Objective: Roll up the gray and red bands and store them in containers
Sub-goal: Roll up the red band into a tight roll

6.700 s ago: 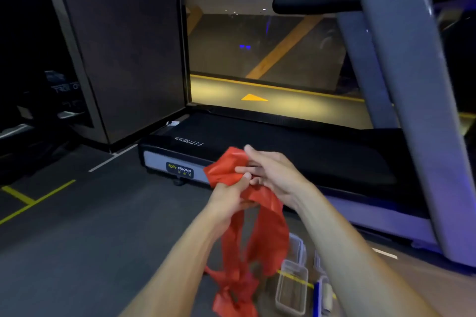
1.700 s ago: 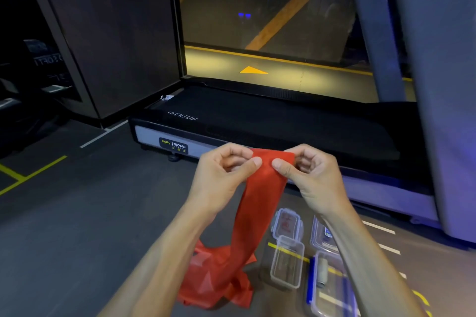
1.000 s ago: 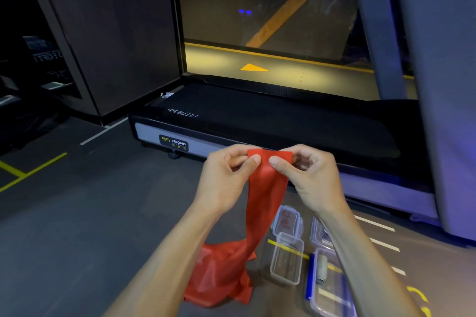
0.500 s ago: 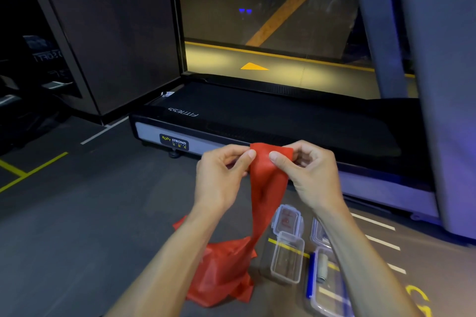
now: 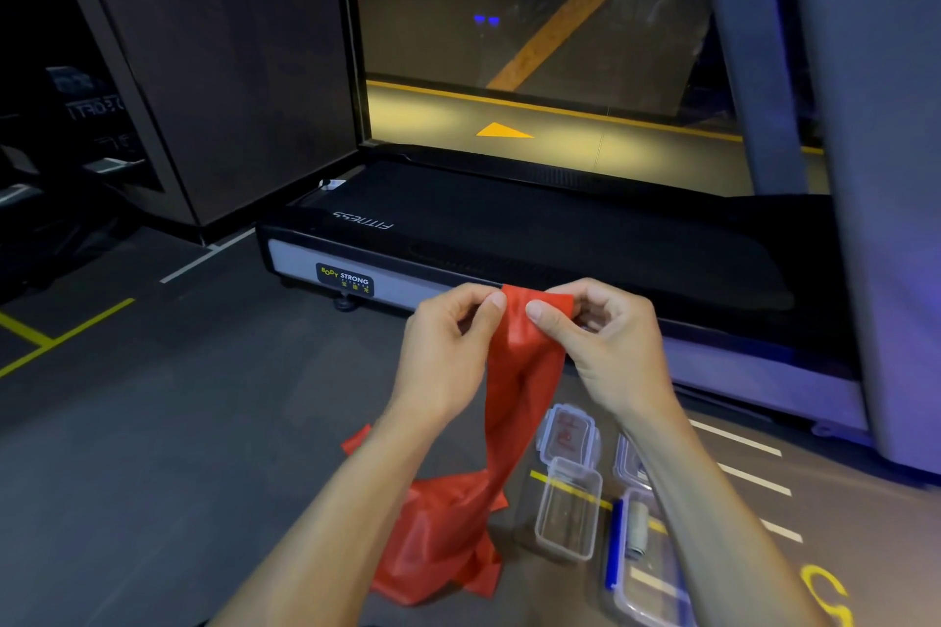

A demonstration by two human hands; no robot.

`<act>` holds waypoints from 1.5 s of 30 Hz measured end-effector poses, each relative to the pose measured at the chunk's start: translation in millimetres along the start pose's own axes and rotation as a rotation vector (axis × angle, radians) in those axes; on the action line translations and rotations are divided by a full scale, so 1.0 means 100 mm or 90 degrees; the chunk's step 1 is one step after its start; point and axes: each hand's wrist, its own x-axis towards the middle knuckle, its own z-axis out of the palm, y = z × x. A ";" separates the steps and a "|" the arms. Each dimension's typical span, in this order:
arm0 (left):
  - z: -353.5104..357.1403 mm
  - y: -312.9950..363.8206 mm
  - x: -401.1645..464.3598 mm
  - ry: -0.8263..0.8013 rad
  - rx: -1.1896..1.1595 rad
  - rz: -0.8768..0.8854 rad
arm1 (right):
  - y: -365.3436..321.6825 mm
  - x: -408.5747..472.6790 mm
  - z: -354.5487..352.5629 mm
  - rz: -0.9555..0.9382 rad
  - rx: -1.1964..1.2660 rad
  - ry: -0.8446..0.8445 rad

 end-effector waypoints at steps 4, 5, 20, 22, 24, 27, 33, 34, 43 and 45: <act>-0.01 0.05 0.02 -0.044 -0.117 -0.073 | 0.03 0.01 -0.02 0.011 0.009 0.012; -0.02 0.05 0.02 -0.048 -0.107 -0.064 | 0.03 0.01 -0.03 0.017 0.014 0.009; -0.01 0.13 -0.08 0.030 0.183 0.174 | -0.01 -0.01 -0.02 0.044 0.019 0.078; -0.01 0.12 -0.07 0.026 0.171 0.176 | -0.01 0.00 -0.02 0.051 0.026 0.087; -0.01 0.12 -0.07 0.025 0.173 0.182 | -0.01 0.00 -0.01 0.054 0.033 0.088; -0.02 0.09 -0.07 0.023 0.178 0.159 | -0.01 0.00 -0.02 0.055 0.037 0.074; -0.06 0.13 0.01 0.022 0.059 0.067 | 0.04 0.00 -0.08 0.050 0.056 -0.077; -0.06 0.15 0.01 0.014 0.046 0.065 | 0.04 -0.01 -0.08 0.043 0.053 -0.094; -0.09 0.18 0.01 0.044 0.045 0.089 | 0.05 0.00 0.02 0.024 0.098 0.015; -0.12 0.17 0.00 0.043 0.085 0.116 | 0.05 0.00 0.01 0.013 0.079 0.023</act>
